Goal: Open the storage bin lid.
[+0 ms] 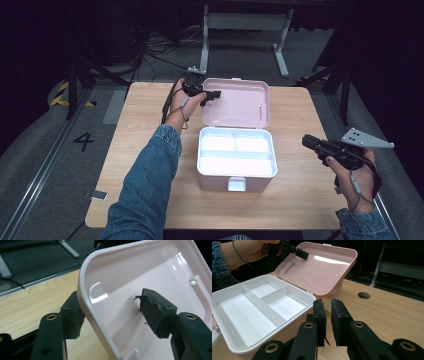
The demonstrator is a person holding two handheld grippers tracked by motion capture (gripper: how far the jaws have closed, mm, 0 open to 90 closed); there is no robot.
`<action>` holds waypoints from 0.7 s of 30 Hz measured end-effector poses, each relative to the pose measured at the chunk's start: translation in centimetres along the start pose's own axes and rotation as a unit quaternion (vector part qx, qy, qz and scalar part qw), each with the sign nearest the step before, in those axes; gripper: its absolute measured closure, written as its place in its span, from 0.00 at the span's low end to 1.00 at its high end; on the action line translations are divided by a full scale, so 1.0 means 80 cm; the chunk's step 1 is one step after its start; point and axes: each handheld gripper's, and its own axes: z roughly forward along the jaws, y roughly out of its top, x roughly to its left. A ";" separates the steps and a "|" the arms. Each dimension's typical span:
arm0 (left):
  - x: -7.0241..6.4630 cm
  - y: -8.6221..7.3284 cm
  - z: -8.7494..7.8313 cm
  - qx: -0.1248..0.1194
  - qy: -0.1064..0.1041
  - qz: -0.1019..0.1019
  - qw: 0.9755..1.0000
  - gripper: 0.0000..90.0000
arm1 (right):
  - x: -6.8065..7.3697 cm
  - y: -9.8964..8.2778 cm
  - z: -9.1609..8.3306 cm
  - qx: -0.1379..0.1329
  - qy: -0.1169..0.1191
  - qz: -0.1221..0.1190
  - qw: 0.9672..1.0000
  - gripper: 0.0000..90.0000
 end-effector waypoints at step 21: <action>0.012 -0.015 0.017 0.034 0.001 -0.028 0.999 0.42 | -0.001 -0.002 0.003 0.008 0.001 0.002 1.000 0.90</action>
